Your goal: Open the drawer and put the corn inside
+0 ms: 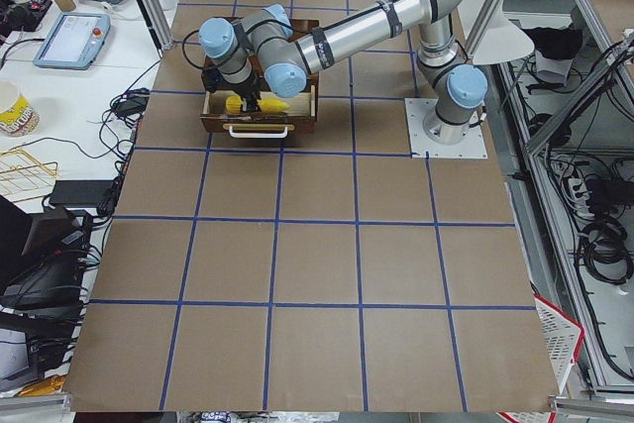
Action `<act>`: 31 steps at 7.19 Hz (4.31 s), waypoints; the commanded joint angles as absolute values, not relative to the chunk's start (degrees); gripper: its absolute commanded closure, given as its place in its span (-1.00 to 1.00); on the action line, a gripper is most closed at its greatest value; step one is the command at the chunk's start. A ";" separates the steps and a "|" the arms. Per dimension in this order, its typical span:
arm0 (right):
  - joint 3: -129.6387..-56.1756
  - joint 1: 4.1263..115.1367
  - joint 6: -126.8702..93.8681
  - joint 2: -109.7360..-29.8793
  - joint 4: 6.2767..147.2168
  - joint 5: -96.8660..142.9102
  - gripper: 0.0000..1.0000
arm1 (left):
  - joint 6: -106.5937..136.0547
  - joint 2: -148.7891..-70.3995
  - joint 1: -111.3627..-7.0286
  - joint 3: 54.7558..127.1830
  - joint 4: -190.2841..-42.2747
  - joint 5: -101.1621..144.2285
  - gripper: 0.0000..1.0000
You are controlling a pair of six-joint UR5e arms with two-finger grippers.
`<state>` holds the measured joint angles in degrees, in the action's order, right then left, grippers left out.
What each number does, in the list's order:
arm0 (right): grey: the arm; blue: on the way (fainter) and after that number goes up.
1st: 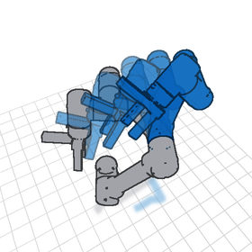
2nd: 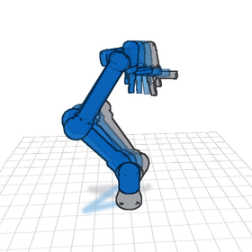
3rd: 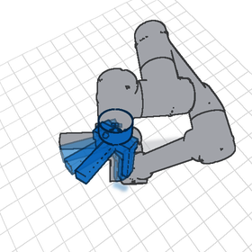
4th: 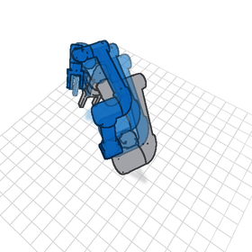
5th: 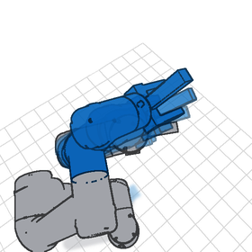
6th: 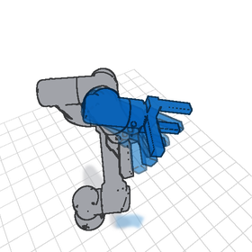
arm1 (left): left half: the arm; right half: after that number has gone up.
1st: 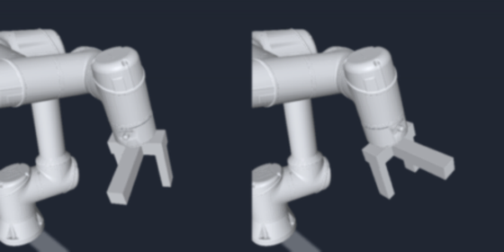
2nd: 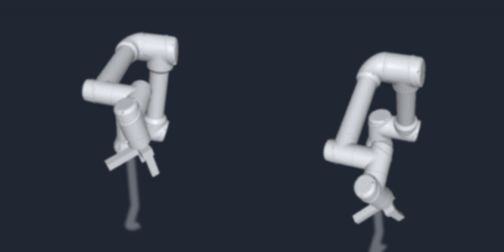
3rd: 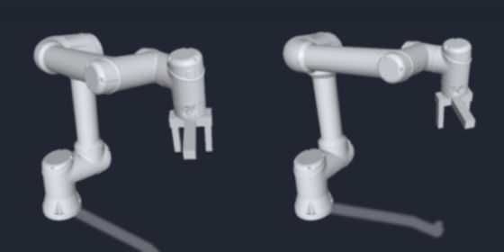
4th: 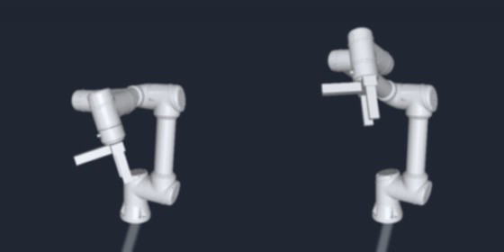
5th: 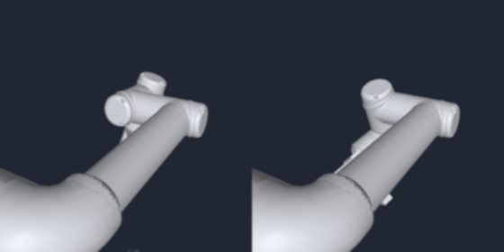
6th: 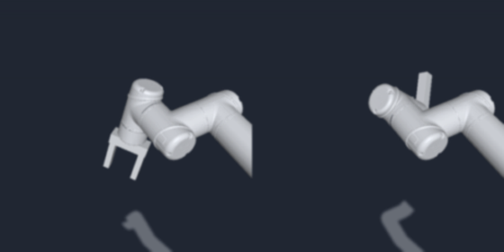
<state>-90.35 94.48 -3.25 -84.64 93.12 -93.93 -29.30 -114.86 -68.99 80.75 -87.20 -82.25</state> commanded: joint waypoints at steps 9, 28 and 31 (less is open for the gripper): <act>-90.35 94.48 -3.25 -84.64 93.08 -93.87 -1.00 | -27.42 -109.79 -69.61 79.90 -90.34 -80.07 -1.00; -90.35 94.48 -3.25 -84.64 93.08 -93.96 -1.00 | -7.38 -90.97 -89.65 92.90 -88.42 -89.03 -1.00; -90.35 94.48 -3.25 -84.64 93.16 -93.96 -1.00 | -4.48 -91.05 -90.00 92.81 -88.42 -88.95 -1.00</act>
